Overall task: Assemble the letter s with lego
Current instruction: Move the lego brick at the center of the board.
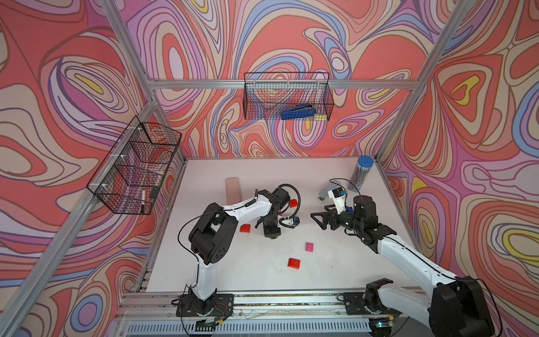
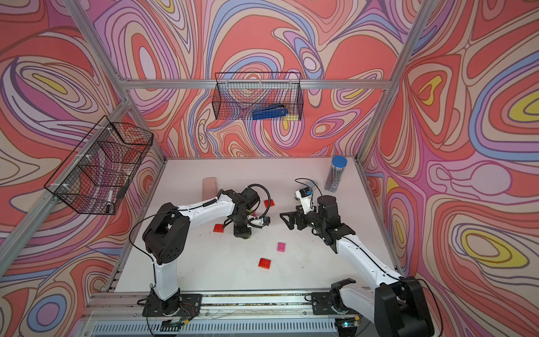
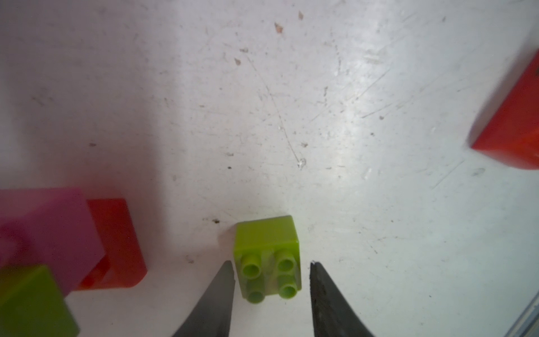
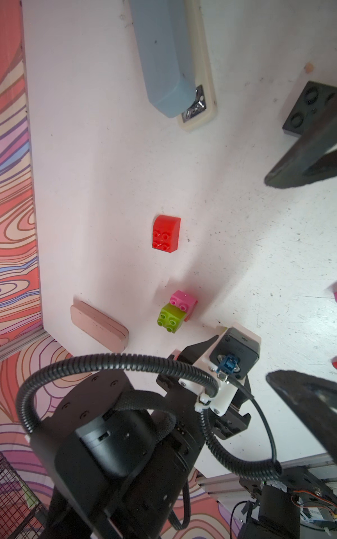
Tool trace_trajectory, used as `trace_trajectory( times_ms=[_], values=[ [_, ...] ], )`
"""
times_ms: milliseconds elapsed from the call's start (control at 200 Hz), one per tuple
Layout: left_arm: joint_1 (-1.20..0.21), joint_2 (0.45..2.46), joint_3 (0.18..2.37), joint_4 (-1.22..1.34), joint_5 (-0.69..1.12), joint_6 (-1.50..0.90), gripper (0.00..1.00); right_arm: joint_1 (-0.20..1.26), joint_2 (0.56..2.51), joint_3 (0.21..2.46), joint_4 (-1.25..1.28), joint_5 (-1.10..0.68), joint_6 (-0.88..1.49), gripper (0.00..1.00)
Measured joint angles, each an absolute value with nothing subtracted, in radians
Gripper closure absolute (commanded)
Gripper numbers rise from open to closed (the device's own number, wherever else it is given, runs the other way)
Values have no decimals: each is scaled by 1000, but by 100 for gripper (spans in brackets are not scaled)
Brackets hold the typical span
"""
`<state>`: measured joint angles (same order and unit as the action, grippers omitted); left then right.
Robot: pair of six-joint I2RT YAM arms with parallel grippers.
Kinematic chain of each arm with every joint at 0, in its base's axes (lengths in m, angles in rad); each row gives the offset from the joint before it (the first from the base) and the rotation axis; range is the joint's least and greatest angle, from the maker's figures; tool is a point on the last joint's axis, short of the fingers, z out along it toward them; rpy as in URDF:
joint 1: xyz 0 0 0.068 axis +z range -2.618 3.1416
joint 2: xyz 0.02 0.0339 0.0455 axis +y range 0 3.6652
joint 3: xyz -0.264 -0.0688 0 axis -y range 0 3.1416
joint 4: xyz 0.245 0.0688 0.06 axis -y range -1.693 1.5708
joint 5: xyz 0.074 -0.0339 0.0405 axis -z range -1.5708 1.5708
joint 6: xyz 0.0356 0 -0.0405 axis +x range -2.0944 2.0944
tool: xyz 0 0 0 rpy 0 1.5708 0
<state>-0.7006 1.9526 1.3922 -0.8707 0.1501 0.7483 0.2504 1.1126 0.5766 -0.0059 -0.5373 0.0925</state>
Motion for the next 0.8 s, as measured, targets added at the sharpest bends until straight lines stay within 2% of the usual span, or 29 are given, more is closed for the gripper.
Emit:
trace_trajectory(
  times_ms=[346,576,671,801],
  values=[
    [-701,1937,1401,-878,122,763,37,250,1166,672,-34,-523,-18,2],
    [-687,1751,1351,-875,162,716,29,250,1341,787,-81,-528,-203,3],
    [-655,1672,1316,-871,188,678,20,250,1429,857,-117,-554,-299,2],
    [-598,1610,1245,-854,226,616,17,250,1560,982,-186,-599,-420,3]
  ],
)
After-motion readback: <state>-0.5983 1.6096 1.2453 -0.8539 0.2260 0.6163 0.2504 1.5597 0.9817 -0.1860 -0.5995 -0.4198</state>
